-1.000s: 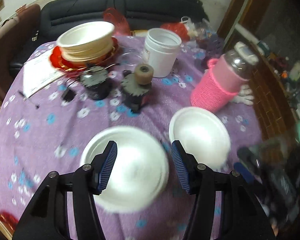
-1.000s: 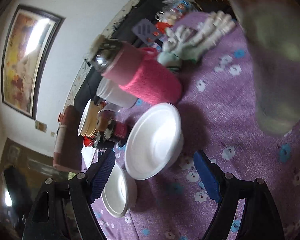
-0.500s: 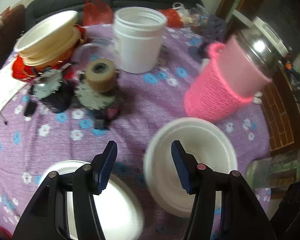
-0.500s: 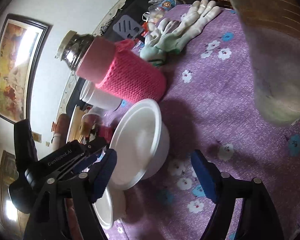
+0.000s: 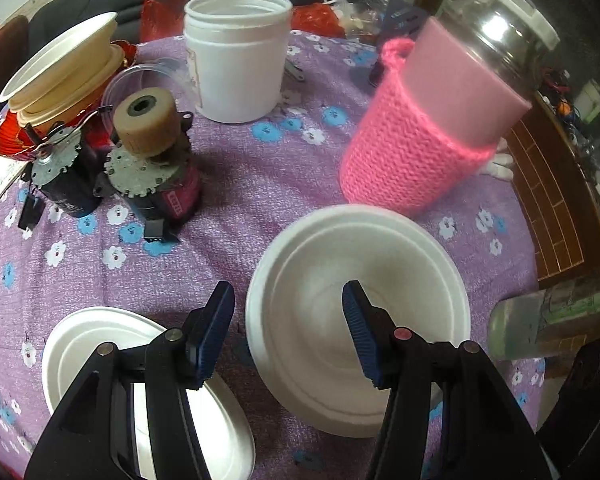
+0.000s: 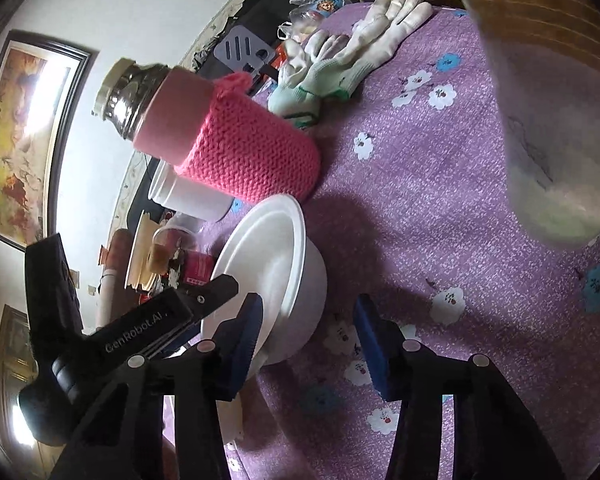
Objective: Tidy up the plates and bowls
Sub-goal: 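Grasp the rim of the smaller white paper bowl with the left gripper, then carry the white paper bowl onto the stack and open the left gripper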
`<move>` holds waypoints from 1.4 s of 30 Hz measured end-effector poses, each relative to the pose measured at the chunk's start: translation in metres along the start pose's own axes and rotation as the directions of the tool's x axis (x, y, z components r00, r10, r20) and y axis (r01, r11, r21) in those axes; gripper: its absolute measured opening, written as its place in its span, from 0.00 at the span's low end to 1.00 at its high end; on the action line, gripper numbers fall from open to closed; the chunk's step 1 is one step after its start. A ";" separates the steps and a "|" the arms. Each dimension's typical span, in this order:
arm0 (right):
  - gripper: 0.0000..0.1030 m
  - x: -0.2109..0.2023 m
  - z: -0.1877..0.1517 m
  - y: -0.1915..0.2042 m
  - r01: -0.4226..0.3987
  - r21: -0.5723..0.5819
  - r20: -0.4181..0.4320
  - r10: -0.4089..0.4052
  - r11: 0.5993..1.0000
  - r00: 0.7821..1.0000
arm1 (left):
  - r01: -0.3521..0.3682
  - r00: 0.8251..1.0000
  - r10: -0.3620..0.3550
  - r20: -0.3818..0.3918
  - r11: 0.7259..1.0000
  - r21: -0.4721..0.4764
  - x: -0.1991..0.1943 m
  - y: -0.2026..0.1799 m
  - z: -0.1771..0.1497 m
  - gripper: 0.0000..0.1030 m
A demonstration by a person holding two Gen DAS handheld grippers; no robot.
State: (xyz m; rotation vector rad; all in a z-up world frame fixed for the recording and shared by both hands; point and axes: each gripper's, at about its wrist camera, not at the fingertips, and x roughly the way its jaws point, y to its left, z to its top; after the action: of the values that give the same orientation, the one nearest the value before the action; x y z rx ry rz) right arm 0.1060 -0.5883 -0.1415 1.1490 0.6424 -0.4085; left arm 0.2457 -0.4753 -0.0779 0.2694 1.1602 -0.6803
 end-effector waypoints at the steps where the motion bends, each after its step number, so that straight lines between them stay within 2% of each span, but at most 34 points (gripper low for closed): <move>1: 0.48 0.000 0.000 -0.001 -0.003 0.001 -0.002 0.003 1.000 1.000 | 0.001 1.000 -0.001 0.001 1.000 0.005 -0.001 0.000 -0.001 0.49; 2: 0.48 0.001 0.000 -0.001 -0.007 0.006 -0.006 0.007 1.000 1.000 | 0.000 1.000 0.000 0.002 1.000 0.016 -0.001 -0.002 -0.002 0.40; 7: 0.50 0.001 0.000 -0.001 -0.012 0.006 -0.014 0.012 1.000 1.000 | -0.024 1.000 0.024 0.006 0.999 0.022 -0.001 -0.001 -0.005 0.24; 8: 0.50 0.000 0.000 0.001 -0.006 -0.005 -0.009 0.006 1.000 1.000 | -0.027 1.000 0.026 0.005 0.999 0.019 0.000 0.000 -0.005 0.17; 10: 0.46 -0.001 -0.001 0.003 -0.014 -0.018 -0.007 0.014 1.000 1.000 | -0.026 1.000 0.026 0.003 1.000 0.007 0.000 0.003 -0.006 0.10; 12: 0.29 -0.001 -0.001 0.006 -0.008 -0.040 -0.004 0.008 0.999 1.000 | -0.018 1.000 0.017 0.006 1.000 0.007 -0.002 0.003 -0.009 0.10; 14: 0.25 -0.001 -0.002 0.009 0.015 -0.062 -0.003 -0.016 0.998 1.000 | -0.028 1.000 0.028 0.014 1.000 0.013 -0.004 0.001 -0.010 0.10; 20: 0.23 0.001 -0.004 0.006 0.058 -0.052 -0.015 -0.059 0.997 0.998 | -0.034 0.998 0.033 0.046 0.999 0.025 -0.010 -0.005 -0.017 0.10; 32: 0.23 -0.010 -0.016 -0.002 0.098 -0.060 -0.060 -0.102 0.993 0.993 | -0.106 0.984 0.092 0.149 0.991 0.085 -0.026 -0.023 -0.052 0.10; 35: 0.27 -0.016 -0.024 -0.010 0.070 -0.031 -0.089 -0.073 0.997 0.993 | -0.105 0.985 0.093 0.144 0.991 0.083 -0.031 -0.023 -0.066 0.10; 42: 0.27 -0.040 -0.045 -0.029 0.039 0.007 -0.117 -0.038 0.999 0.992 | -0.065 0.992 0.059 0.111 0.997 0.051 -0.041 -0.014 -0.105 0.10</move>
State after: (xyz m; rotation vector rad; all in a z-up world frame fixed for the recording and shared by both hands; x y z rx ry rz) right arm 0.0466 -0.5578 -0.1477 1.1769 0.7661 -0.3791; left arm 0.1486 -0.4161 -0.0800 0.3091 1.0256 -0.6643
